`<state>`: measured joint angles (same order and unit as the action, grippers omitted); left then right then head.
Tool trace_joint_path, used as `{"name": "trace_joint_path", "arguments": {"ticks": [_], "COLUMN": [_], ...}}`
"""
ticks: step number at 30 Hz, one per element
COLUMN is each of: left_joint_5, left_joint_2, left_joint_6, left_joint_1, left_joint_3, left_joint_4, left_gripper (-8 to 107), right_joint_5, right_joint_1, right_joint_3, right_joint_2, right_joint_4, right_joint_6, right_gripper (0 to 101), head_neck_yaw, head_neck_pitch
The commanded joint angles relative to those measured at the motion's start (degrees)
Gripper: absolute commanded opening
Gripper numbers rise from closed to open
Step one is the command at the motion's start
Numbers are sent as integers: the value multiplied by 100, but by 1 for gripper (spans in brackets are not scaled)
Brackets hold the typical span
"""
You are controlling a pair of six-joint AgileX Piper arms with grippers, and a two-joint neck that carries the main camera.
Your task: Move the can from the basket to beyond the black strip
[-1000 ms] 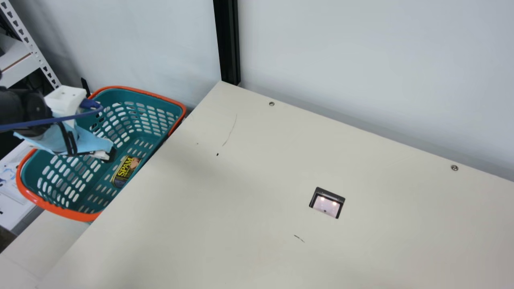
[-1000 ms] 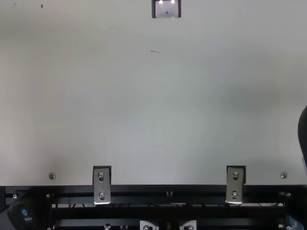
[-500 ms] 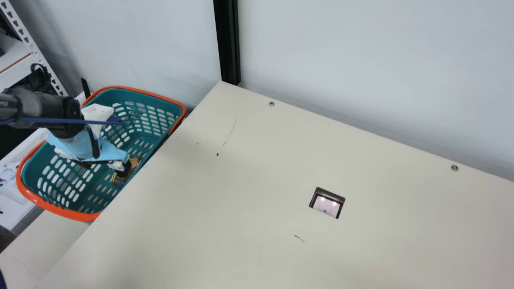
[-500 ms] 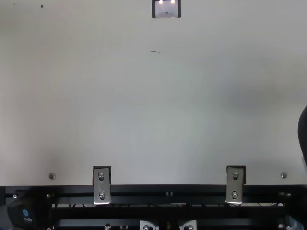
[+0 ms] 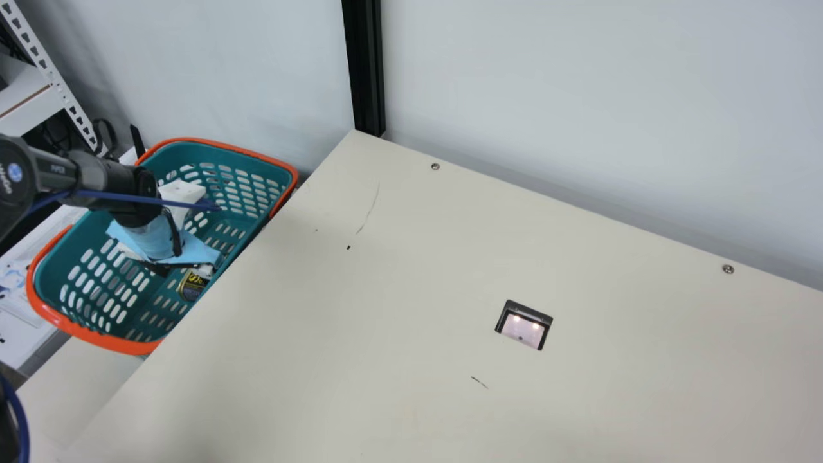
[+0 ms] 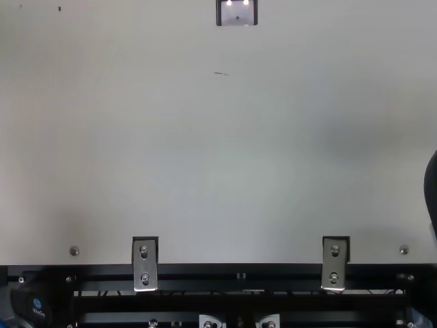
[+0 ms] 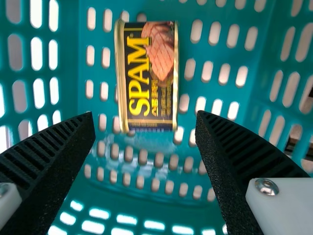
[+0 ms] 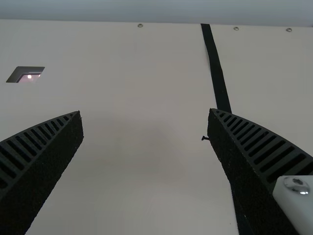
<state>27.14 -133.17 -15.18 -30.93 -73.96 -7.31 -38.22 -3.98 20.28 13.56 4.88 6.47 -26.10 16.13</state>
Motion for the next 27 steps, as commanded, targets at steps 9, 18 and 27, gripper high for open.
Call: {"name": "trace_joint_path", "arguments": {"ticks": [9,18,27], "left_joint_5": [-149,-162,-177], "left_joint_2": [-560,-862,-1134], "left_joint_6": [-458,-766,-472], "left_joint_1": [-112,-51,55], "left_joint_3": [-484,-822,-1063], "left_joint_4": [278,575,337], "left_gripper": [90,90,10], "right_joint_5": [0,0,0], "right_joint_1": [0,0,0], "right_joint_3": [0,0,0], "right_joint_2": [0,0,0], "right_joint_4": [0,0,0], "right_joint_6": [0,0,0], "right_gripper": [101,101,101], "head_neck_yaw": [-79,-79,-79], "head_neck_pitch": [202,202,202]}}
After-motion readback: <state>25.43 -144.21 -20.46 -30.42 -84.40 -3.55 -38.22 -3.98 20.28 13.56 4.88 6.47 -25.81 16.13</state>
